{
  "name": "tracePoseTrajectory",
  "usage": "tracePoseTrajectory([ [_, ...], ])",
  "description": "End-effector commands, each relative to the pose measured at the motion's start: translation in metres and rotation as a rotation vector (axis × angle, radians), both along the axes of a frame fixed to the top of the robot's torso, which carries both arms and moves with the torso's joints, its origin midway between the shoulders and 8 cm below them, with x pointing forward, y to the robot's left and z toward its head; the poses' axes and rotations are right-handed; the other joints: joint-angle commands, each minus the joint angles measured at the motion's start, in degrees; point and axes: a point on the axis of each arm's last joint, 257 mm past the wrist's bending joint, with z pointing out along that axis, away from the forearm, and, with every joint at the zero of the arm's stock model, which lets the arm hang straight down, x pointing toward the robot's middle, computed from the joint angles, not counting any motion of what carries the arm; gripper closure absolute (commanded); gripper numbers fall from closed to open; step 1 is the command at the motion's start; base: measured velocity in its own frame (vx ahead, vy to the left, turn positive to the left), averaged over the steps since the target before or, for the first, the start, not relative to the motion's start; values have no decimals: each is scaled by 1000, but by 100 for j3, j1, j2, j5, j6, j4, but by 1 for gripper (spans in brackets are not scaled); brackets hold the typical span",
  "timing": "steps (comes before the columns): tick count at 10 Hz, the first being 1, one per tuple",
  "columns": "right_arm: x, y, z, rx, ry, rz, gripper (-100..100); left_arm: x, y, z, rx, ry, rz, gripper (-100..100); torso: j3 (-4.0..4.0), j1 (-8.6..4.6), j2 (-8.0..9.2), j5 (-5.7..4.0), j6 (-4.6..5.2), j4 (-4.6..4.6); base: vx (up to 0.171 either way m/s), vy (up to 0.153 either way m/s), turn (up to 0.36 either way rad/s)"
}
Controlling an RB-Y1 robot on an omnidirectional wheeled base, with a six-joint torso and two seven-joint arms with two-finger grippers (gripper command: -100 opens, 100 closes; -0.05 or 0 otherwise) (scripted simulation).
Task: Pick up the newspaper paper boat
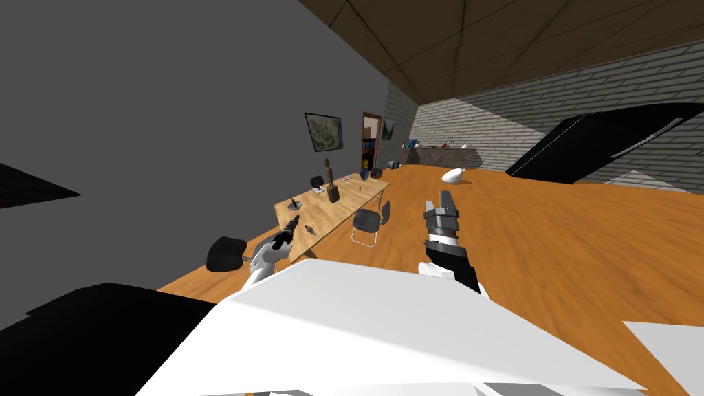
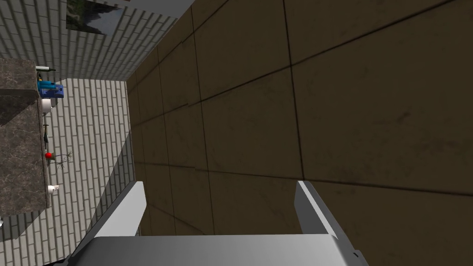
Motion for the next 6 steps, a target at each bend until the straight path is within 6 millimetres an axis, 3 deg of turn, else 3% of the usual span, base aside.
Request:
tracePoseTrajectory([
  [1, 0, 0, 0, 0, 0, 0, 0, -10, 20, -15, 9, 68, 36, -100, 0, 0, 0, 0, 0, 0, 164, -152, 22],
  [4, 0, 0, 0, 0, 0, 0, 0, -25, 36, -38, 6, 133, 71, -100, -2, -3, -3, -1, 1, -1, 105, -111, 10],
  [6, 0, 0, 0, 0, 0, 0, 0, -48, 56, -66, 3, 225, 120, -100, 1, 3, 4, 1, 0, 0, 101, -122, 8],
])
